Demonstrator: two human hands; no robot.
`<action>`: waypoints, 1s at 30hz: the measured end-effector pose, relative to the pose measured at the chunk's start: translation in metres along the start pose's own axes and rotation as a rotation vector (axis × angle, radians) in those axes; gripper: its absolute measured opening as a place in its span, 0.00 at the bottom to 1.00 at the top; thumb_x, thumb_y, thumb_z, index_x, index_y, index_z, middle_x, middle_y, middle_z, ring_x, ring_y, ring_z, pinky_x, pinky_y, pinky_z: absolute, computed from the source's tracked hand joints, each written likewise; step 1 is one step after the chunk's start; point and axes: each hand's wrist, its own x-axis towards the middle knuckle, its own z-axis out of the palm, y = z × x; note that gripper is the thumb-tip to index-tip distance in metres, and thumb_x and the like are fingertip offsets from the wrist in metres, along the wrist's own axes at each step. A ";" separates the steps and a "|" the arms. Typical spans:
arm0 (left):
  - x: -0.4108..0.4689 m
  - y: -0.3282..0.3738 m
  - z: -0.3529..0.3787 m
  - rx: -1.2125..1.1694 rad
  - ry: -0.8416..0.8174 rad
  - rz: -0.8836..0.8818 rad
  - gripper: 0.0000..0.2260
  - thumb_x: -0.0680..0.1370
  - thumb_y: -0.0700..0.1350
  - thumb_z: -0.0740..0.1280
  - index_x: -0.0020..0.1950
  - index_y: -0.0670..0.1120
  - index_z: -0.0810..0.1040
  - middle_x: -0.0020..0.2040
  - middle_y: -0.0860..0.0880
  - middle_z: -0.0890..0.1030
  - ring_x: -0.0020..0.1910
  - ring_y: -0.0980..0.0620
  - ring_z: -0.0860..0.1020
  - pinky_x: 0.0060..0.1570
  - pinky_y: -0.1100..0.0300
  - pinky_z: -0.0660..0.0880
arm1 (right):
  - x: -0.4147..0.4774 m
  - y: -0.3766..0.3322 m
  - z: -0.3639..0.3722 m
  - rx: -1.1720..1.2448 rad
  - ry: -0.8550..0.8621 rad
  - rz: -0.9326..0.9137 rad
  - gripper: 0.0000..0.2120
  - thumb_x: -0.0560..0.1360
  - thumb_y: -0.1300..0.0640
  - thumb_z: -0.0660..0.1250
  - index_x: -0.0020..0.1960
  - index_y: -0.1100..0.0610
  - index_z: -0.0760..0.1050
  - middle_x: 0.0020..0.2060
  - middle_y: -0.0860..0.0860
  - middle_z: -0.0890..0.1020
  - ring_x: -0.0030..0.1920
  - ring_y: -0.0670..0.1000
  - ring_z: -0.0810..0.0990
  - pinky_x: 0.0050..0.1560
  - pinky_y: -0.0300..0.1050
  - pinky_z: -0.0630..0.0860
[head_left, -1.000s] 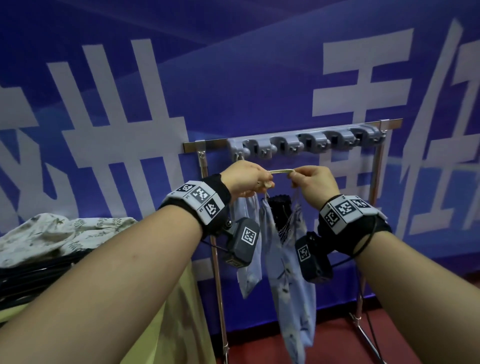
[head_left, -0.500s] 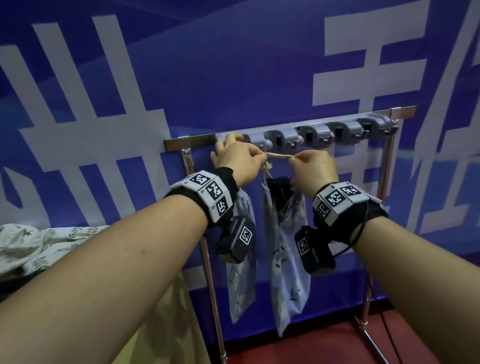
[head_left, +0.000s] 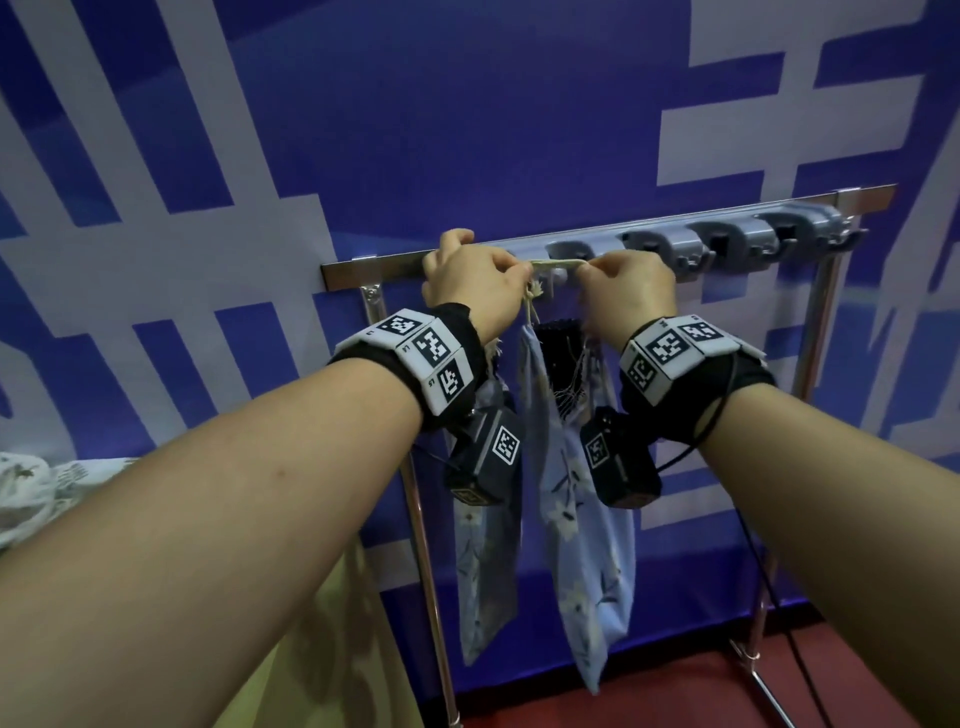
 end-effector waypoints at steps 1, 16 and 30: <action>0.000 0.000 0.002 0.011 -0.001 -0.008 0.08 0.79 0.52 0.66 0.43 0.54 0.82 0.74 0.51 0.62 0.73 0.47 0.58 0.71 0.53 0.59 | 0.002 0.000 0.000 -0.017 -0.005 0.007 0.10 0.76 0.54 0.64 0.40 0.56 0.81 0.35 0.56 0.83 0.35 0.58 0.82 0.43 0.55 0.81; -0.015 -0.017 0.002 0.208 -0.097 0.079 0.07 0.78 0.50 0.68 0.46 0.49 0.85 0.81 0.49 0.47 0.78 0.47 0.45 0.75 0.45 0.54 | -0.012 0.012 0.013 0.037 -0.188 0.144 0.07 0.76 0.61 0.65 0.43 0.58 0.81 0.30 0.51 0.79 0.29 0.48 0.80 0.29 0.37 0.74; -0.065 -0.048 -0.110 -0.158 -0.101 -0.029 0.18 0.79 0.49 0.66 0.68 0.46 0.74 0.54 0.51 0.77 0.57 0.49 0.77 0.59 0.55 0.74 | -0.080 -0.081 0.013 0.028 -0.217 0.067 0.14 0.74 0.60 0.65 0.59 0.58 0.78 0.54 0.55 0.82 0.53 0.54 0.80 0.58 0.50 0.76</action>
